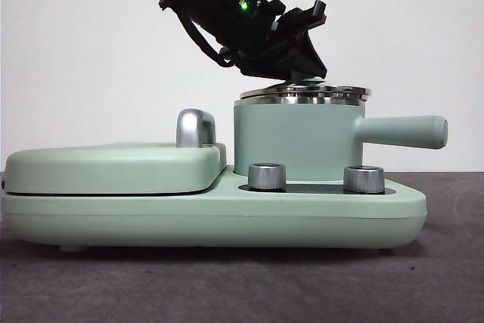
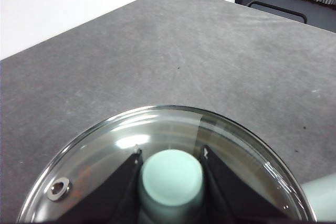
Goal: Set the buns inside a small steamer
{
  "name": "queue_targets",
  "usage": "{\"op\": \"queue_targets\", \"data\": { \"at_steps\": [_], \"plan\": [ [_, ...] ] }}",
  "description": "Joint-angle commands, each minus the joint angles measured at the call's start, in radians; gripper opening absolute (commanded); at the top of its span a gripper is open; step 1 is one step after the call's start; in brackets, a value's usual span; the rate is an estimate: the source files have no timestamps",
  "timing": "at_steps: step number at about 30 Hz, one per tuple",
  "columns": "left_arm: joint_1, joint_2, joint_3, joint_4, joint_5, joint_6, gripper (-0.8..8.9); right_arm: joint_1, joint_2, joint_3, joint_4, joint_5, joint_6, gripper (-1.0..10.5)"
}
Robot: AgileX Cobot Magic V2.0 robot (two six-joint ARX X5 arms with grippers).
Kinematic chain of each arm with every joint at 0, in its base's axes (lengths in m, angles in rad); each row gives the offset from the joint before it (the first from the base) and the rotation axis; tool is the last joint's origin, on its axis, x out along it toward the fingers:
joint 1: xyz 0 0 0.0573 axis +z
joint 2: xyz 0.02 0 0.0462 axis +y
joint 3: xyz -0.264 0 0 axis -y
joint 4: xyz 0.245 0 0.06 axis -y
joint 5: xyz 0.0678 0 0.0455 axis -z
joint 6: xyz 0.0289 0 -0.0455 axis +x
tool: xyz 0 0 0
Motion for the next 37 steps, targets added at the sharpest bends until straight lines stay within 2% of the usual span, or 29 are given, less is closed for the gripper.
{"op": "queue_targets", "data": {
  "at_steps": [1, 14, 37],
  "plan": [
    [-0.017, 0.024, 0.020, -0.007, 0.005, 0.001, 0.10, 0.005, 0.006, 0.005, 0.006, 0.003, 0.013, 3.3],
    [-0.008, 0.010, 0.020, -0.029, -0.034, 0.002, 0.10, 0.005, 0.005, 0.005, 0.006, 0.002, 0.016, 3.3],
    [-0.002, -0.029, 0.020, -0.061, -0.039, 0.013, 0.10, 0.005, 0.006, 0.005, 0.006, 0.002, 0.032, 3.3]
  ]
}}
